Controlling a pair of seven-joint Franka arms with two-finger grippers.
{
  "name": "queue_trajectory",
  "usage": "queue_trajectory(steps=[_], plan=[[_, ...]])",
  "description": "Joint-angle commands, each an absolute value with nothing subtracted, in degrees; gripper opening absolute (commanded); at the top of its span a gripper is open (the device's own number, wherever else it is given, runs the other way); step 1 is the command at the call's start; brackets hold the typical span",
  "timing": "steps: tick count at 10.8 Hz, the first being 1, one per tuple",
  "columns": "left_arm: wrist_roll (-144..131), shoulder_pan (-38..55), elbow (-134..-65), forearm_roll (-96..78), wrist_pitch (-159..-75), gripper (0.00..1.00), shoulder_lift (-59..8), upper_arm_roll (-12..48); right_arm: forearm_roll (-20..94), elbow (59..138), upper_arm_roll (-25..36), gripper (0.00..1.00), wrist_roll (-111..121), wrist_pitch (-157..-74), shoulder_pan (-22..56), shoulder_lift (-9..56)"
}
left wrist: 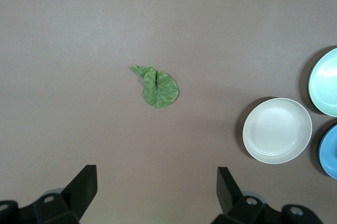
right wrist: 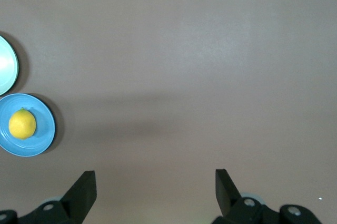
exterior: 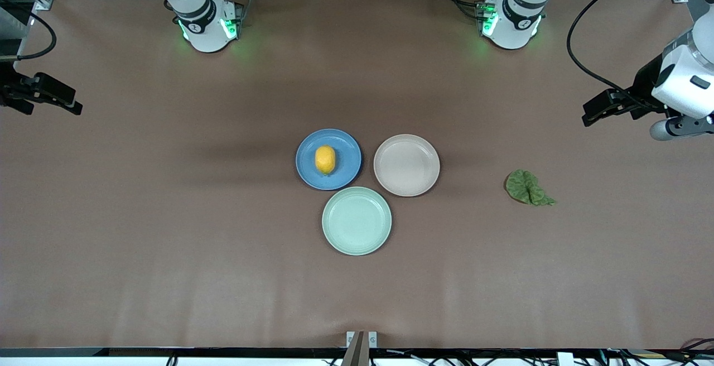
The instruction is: Pick lemon and lettuce from blue and beige plates
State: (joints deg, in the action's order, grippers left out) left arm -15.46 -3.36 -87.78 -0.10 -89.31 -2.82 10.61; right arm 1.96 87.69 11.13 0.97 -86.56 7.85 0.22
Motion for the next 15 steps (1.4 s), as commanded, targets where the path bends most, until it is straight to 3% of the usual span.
queue_trajectory(steps=[1,15], plan=[[-13.71,-3.78,-88.15,1.4,-88.86,1.0,-1.76,10.98,1.67,87.71,10.9,1.0,0.35,-86.13,7.47,-0.09],[-8.52,-3.87,-85.43,2.03,-88.42,1.0,-2.2,11.25,1.41,87.71,10.99,1.0,0.35,-86.13,6.77,-0.44]])
